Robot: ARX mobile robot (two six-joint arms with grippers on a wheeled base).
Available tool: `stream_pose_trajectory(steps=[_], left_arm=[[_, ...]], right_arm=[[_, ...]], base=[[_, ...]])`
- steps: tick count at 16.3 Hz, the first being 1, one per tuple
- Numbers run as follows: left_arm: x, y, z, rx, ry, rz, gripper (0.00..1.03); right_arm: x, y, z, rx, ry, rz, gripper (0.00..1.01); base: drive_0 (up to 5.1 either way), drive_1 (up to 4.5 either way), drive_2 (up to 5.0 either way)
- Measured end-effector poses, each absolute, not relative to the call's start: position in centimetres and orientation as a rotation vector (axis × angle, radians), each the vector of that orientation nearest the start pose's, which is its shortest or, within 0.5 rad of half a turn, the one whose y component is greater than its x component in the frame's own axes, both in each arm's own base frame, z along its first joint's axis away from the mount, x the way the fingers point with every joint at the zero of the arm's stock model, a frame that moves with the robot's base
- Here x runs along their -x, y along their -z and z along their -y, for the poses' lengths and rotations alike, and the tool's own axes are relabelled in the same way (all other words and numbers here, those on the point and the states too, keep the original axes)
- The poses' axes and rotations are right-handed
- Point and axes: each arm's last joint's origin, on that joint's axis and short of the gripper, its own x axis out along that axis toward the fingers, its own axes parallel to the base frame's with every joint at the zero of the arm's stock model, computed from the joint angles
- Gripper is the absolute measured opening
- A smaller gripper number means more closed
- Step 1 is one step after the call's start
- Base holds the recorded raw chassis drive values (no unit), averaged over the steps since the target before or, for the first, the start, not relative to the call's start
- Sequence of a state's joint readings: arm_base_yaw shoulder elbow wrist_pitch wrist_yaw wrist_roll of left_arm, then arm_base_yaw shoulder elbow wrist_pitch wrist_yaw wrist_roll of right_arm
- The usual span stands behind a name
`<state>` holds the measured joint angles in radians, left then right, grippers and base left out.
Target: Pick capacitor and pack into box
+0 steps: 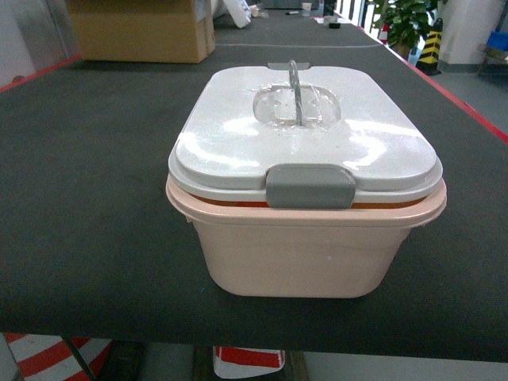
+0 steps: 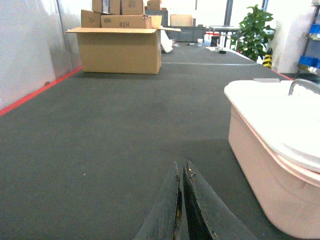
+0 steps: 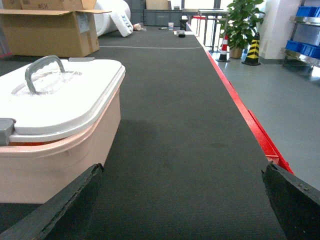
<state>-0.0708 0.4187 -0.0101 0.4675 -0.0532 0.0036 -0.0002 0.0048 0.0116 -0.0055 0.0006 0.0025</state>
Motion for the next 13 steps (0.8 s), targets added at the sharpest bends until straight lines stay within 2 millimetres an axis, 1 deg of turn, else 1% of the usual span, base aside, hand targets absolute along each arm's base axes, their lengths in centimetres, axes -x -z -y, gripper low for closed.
stream_pose_trajectory(steps=[1,3,4,10,12,13], left_arm=[[-12.0,-16.8,-0.1,-0.002,-0.024,0.039,0.02],[-11.6,-17.0,0.0,-0.002,-0.005,0.033,0.02],[-11.4,-16.7,0.0,-0.002,0.003,0.001,0.02],[-10.8,-16.7,0.0,-0.002,0.000,0.004,0.02],[-10.1,-16.3,0.0,-0.002,0.003,-0.043,0.02],[-9.8,-16.8,0.0,-0.002,0.002,0.015,0.02]], right_arm=[[-9.7,-16.7,0.0,-0.002,0.001,0.002,0.98],[-9.7,-16.7,0.0,-0.002,0.000,0.001,0.98],[-9.7,-16.7,0.0,-0.002,0.001,0.001,0.98],[-9.7,-16.7,0.0,-0.002,0.000,0.001,0.98],[-9.7,-16.7,0.0,-0.002,0.001,0.002,0.98],[-9.7,-16.7,0.0,-0.002,0.001,0.001,0.98]], base=[[0.0,0.00,0.0],[0.0,0.00,0.0],[0.0,0.00,0.0],[0.0,0.00,0.0],[0.0,0.00,0.0],[0.0,0.00,0.0]])
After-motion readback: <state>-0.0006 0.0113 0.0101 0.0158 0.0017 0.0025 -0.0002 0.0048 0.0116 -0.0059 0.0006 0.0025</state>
